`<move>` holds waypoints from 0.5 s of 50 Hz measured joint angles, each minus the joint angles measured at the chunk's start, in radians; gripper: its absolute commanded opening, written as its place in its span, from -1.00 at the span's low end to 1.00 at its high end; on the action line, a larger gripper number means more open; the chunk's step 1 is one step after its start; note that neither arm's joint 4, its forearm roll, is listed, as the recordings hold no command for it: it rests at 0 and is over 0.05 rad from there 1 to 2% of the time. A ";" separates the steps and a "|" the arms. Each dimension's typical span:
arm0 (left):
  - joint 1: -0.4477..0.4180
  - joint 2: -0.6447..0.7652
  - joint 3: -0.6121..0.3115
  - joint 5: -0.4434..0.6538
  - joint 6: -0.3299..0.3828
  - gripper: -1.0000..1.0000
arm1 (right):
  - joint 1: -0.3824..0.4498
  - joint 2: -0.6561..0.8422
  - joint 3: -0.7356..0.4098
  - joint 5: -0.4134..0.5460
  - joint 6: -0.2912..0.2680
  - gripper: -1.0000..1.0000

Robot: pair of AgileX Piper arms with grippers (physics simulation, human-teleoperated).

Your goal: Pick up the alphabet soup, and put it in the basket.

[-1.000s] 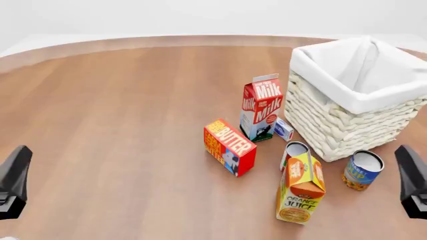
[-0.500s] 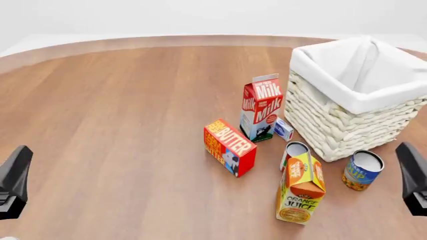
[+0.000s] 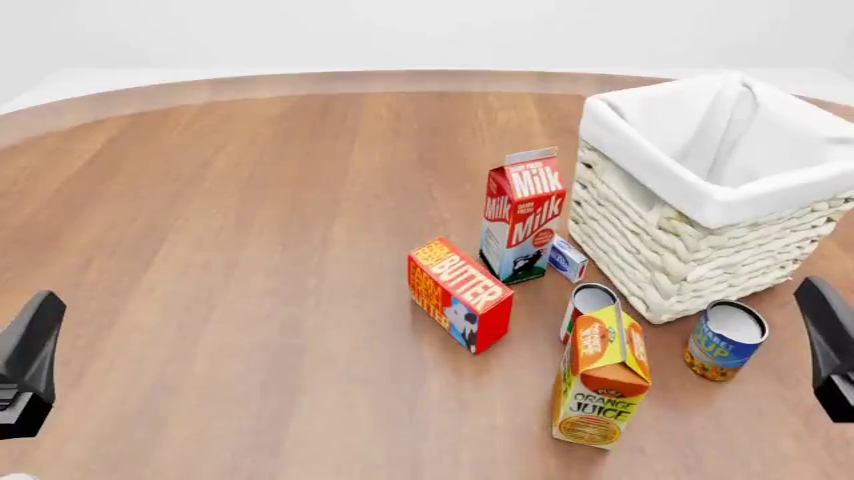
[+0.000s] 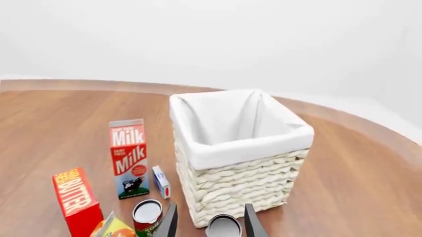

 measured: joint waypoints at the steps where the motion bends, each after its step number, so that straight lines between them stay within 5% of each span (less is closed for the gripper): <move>1: 0.000 0.000 0.000 0.000 0.000 1.00 | -0.001 0.002 -0.002 0.003 -0.002 1.00; 25: 0.000 0.000 0.000 0.000 0.000 1.00 | -0.002 0.059 -0.030 0.049 -0.030 1.00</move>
